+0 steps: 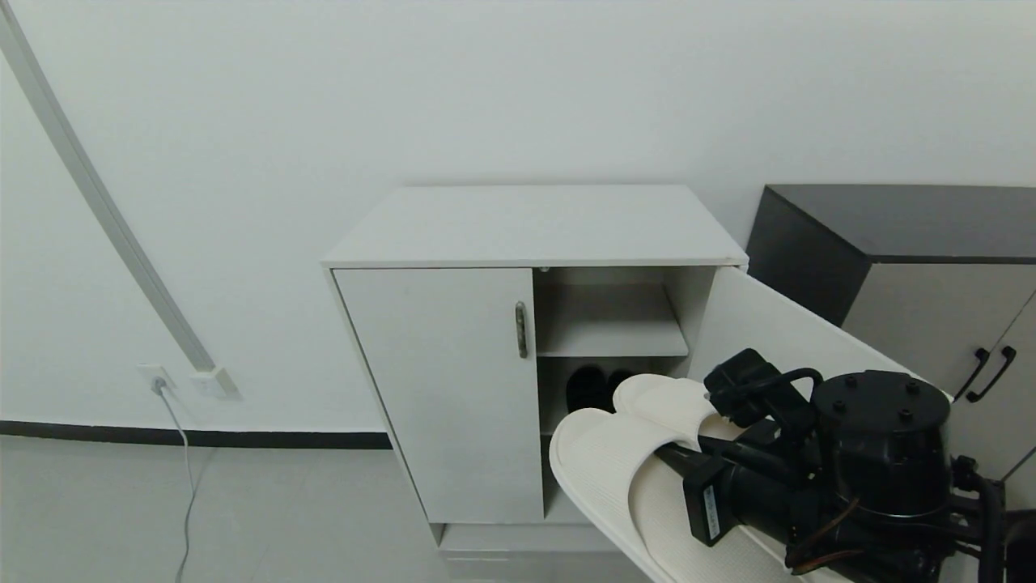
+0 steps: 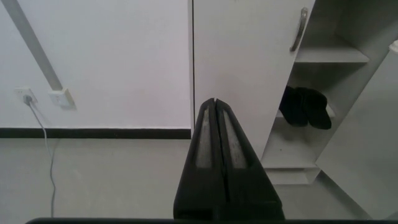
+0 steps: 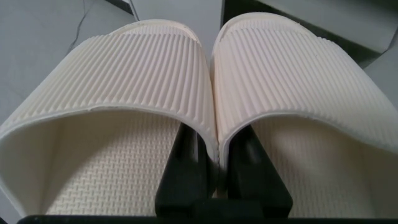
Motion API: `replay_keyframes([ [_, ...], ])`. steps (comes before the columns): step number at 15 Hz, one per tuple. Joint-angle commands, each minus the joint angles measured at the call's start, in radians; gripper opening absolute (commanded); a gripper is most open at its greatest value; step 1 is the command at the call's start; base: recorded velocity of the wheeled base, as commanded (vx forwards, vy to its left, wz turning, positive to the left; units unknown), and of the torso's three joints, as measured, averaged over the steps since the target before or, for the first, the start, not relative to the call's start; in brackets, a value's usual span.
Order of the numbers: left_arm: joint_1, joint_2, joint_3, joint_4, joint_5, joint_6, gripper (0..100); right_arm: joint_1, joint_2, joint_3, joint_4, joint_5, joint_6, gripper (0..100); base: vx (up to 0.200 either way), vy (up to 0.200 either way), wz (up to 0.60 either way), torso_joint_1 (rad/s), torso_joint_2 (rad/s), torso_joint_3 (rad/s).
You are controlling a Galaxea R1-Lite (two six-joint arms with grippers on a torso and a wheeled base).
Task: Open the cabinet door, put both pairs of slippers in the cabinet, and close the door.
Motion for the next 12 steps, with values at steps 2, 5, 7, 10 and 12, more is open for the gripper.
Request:
replay_keyframes([
  [2,0.000,0.001,0.000,0.000,0.001,0.000,0,0.000,0.007,0.001,0.000,0.000,0.000,0,0.000,0.000,0.00,-0.188,0.51,0.317],
  [5,0.000,0.001,0.000,0.000,0.001,0.000,0,0.000,0.008,0.001,0.000,0.000,0.000,0,0.000,0.000,0.00,-0.170,0.51,0.321],
  [7,0.000,0.001,0.000,0.000,0.001,0.000,0,0.000,0.008,0.001,0.000,0.000,0.000,0,0.000,0.000,0.00,-0.158,0.48,0.325],
  [10,0.000,0.001,0.000,0.000,0.001,0.000,0,0.000,0.008,0.002,0.000,0.000,0.000,0,0.000,0.000,0.00,-0.134,0.47,0.331],
  [12,0.000,0.001,0.000,0.000,0.001,0.002,0,0.002,0.008,0.005,0.000,0.000,0.000,0,0.000,0.000,0.00,-0.112,0.46,0.344],
])
